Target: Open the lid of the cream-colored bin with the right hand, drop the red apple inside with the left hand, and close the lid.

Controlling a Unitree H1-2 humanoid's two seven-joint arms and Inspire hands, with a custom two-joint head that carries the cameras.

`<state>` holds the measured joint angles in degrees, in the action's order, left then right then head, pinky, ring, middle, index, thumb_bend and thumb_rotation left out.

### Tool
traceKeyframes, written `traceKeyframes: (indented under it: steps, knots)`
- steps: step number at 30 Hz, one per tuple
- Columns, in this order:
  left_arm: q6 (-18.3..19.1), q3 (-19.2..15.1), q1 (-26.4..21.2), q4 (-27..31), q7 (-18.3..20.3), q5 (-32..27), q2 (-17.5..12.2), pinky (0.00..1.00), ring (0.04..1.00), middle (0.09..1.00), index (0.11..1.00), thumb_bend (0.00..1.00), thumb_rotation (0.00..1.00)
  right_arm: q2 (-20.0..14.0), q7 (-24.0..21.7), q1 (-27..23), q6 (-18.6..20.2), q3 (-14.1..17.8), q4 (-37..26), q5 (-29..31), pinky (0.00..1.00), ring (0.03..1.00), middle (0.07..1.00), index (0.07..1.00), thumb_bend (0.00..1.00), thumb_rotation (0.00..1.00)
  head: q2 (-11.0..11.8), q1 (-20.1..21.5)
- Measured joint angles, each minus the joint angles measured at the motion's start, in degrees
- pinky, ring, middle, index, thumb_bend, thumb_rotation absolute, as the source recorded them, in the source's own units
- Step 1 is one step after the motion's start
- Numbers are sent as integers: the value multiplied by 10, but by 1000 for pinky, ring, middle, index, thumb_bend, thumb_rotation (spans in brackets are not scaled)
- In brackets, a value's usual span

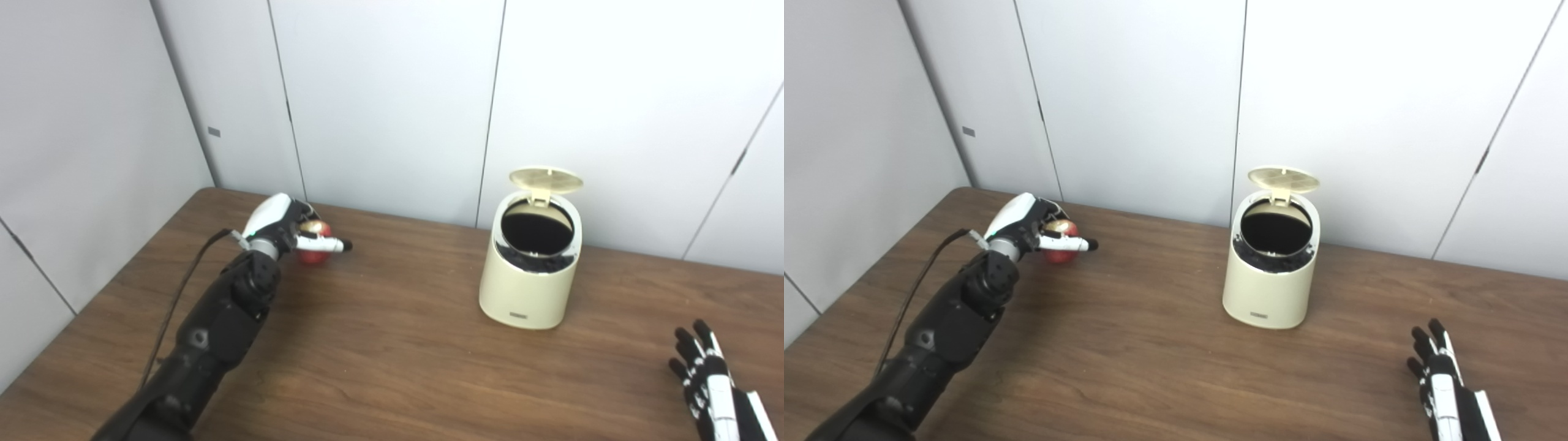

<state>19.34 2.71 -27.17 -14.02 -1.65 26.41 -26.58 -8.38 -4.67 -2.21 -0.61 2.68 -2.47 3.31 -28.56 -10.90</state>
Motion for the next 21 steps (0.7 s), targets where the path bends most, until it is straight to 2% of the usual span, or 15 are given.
traceKeyframes:
  steps: [3, 7, 9, 13, 18, 21]
  knots:
    - [-13, -2, 19, 59, -17, 1, 28, 341, 428, 493, 493, 475, 0, 1, 1, 0, 0, 0, 1, 0, 957, 984, 958, 994, 554, 1000, 0, 13]
    - [-27, 3, 30, 113, -31, 19, 48, 440, 442, 505, 484, 478, 0, 7, 6, 0, 0, 0, 2, -2, 945, 978, 952, 984, 593, 1000, 0, 30]
    - [-28, 10, 30, 147, -41, 38, 56, 450, 457, 506, 478, 479, 0, 9, 8, 0, 0, 0, 2, -3, 951, 979, 951, 978, 605, 996, 2, 35]
    - [-55, 35, 30, 202, -47, 69, 78, 342, 452, 554, 481, 472, 0, 14, 11, -1, 0, -1, 2, -5, 945, 973, 945, 975, 565, 1000, 9, 55]
    - [-88, 60, 31, 223, -49, 105, 107, 338, 455, 562, 483, 471, 0, 15, 18, -7, -4, -7, 8, -22, 931, 965, 944, 972, 556, 1000, 14, 75]
    - [-106, 71, 31, 225, -49, 123, 118, 346, 455, 560, 479, 471, 0, 17, 24, -9, -5, -10, 8, -31, 889, 949, 938, 972, 519, 1000, 18, 84]
